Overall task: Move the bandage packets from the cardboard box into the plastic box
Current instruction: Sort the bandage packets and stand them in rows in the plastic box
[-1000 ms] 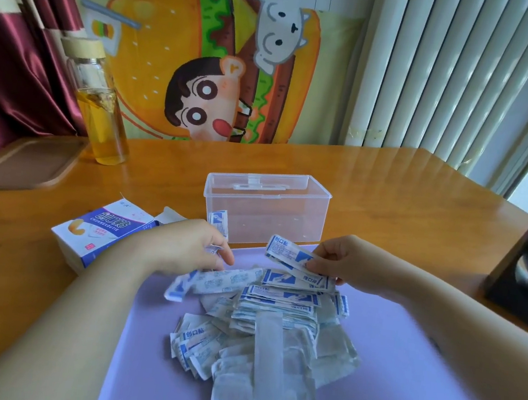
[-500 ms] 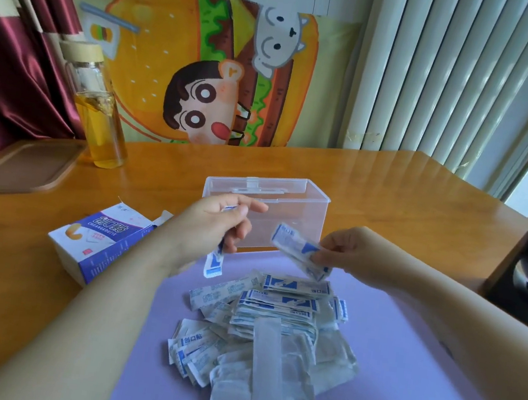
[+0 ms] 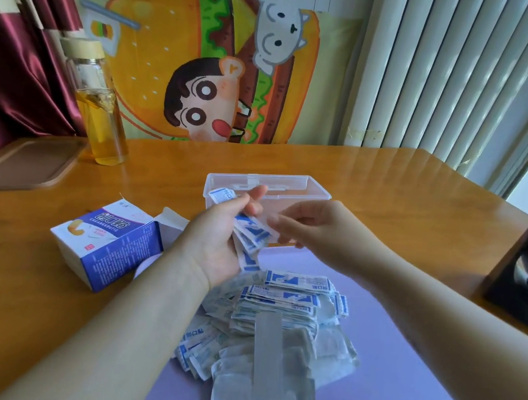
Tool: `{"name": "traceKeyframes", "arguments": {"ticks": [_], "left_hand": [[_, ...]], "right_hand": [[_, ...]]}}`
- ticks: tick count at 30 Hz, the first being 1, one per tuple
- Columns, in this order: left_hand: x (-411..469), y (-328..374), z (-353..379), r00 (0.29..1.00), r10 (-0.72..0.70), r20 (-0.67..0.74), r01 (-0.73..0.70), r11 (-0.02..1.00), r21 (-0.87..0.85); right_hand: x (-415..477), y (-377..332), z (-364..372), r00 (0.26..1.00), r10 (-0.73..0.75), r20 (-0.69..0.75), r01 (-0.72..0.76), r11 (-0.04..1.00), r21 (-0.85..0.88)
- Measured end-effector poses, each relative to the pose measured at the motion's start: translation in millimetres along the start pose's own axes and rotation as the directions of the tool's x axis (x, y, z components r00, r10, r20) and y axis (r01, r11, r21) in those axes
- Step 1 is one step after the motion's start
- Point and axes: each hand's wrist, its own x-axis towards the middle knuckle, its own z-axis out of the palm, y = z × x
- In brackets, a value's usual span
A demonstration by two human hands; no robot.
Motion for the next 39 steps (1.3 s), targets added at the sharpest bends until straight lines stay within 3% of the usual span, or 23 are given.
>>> {"name": "traceKeyframes", "arguments": {"ticks": [3, 6, 13, 19, 22, 25, 28, 31, 36, 39], "left_hand": [[4.9, 9.4, -8.9, 0.997, 0.011, -0.082, -0.023, 0.988, -0.15], [4.8, 15.1, -11.3, 0.994, 0.012, -0.109, -0.037, 0.973, -0.228], [-1.7, 17.1, -5.3, 0.996, -0.067, -0.065, 0.053, 0.979, -0.199], [3.8, 12.9, -10.6, 0.997, -0.081, -0.015, 0.078, 0.984, -0.163], [4.3, 10.0, -10.8, 0.997, -0.071, 0.008, 0.072, 0.995, -0.076], [3.7, 6.4, -7.8, 0.997, -0.071, 0.022, 0.071, 0.997, -0.019], [3.7, 1.9, -6.2, 0.998, -0.05, -0.022, 0.051, 0.998, 0.037], [4.1, -0.6, -6.0, 0.999, -0.004, -0.048, 0.01, 0.992, 0.128], [-0.9, -0.6, -5.9, 0.998, 0.046, 0.047, -0.06, 0.93, 0.362], [-6.3, -0.1, -3.8, 0.993, 0.051, 0.108, -0.089, 0.922, 0.377]], "right_hand": [[1.8, 17.8, -9.6, 0.976, 0.116, 0.183, -0.021, 0.893, -0.45], [0.0, 36.7, -9.3, 0.912, 0.311, 0.268, -0.123, 0.83, -0.544], [8.5, 51.1, -15.1, 0.929, 0.341, 0.141, -0.271, 0.89, -0.366], [11.8, 56.3, -23.9, 0.911, 0.41, 0.044, -0.385, 0.884, -0.266], [11.6, 56.2, -27.8, 0.899, 0.424, 0.111, -0.426, 0.905, -0.007], [7.7, 51.9, -25.9, 0.903, 0.365, 0.226, -0.424, 0.842, 0.333], [2.7, 40.1, -16.4, 0.92, 0.3, 0.252, -0.387, 0.795, 0.468], [0.0, 30.7, -6.6, 0.939, 0.26, 0.227, -0.341, 0.794, 0.503], [-3.1, 19.2, 4.4, 0.946, 0.165, 0.279, -0.273, 0.869, 0.413], [-2.6, 16.2, 6.9, 0.948, 0.124, 0.293, -0.23, 0.904, 0.361]]}}
